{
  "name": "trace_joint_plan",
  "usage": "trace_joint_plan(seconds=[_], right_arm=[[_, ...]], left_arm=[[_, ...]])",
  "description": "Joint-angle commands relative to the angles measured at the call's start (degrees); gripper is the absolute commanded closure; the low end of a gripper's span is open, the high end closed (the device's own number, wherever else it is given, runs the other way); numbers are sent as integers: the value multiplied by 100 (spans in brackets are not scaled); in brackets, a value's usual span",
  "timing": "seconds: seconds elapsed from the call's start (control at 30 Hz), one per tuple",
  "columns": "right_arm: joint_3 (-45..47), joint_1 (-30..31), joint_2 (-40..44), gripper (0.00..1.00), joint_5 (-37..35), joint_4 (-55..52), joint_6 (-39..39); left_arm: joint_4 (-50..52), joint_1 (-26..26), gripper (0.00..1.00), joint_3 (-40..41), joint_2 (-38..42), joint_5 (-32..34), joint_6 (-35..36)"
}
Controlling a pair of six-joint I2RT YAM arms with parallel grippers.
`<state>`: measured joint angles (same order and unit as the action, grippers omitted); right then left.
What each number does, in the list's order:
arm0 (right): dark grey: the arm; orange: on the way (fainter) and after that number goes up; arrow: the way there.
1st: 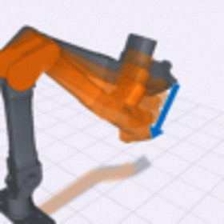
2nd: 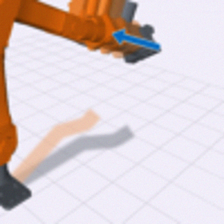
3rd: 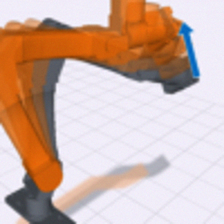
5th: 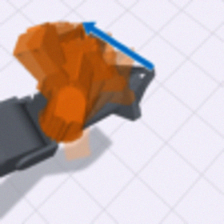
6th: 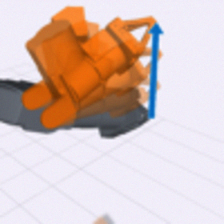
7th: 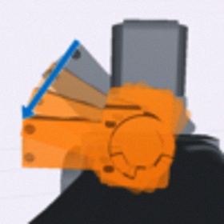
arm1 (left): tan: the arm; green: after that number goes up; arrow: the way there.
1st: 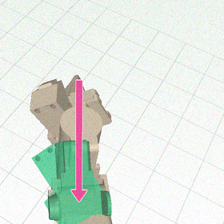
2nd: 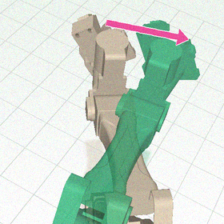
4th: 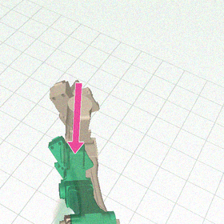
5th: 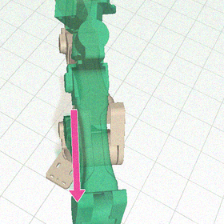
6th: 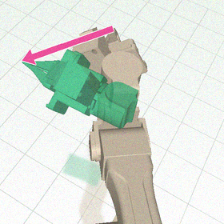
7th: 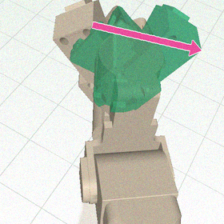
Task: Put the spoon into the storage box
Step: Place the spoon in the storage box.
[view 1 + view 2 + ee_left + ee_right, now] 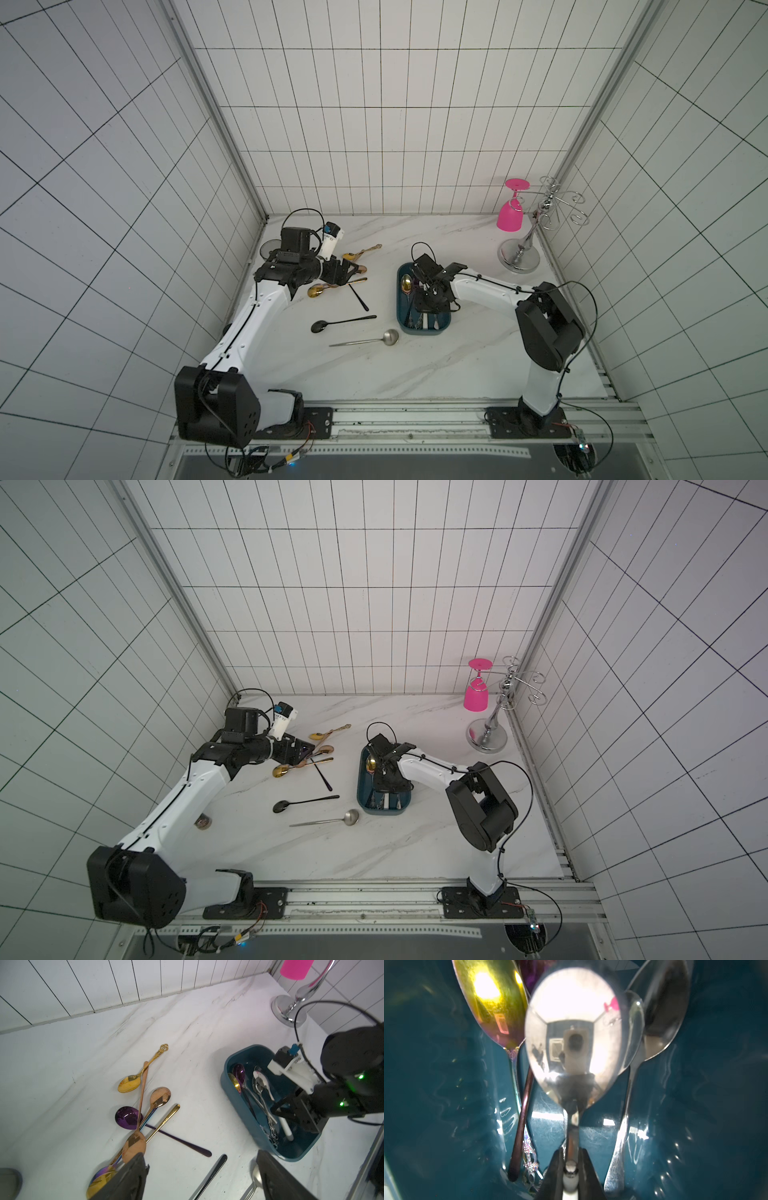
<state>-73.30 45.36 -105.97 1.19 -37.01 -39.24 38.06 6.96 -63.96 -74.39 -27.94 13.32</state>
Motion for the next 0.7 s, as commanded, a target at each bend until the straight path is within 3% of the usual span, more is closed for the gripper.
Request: trace_joint_plan(seconds=[0.0, 0.2, 0.3, 0.67], right_arm=[[-26, -42, 293, 81, -209, -101, 89], [-11, -160, 951, 77, -700, -244, 448], [82, -293, 1209, 71, -673, -245, 503], [440, -854, 2132, 55, -754, -180, 1221]], left_arm=[[883, 60, 17, 51, 135, 396, 1328], [2043, 277, 20, 412, 118, 1114, 3170], [1999, 271, 20, 690, 109, 1532, 3433], [1709, 270, 20, 1289, -78, 1868, 4635]])
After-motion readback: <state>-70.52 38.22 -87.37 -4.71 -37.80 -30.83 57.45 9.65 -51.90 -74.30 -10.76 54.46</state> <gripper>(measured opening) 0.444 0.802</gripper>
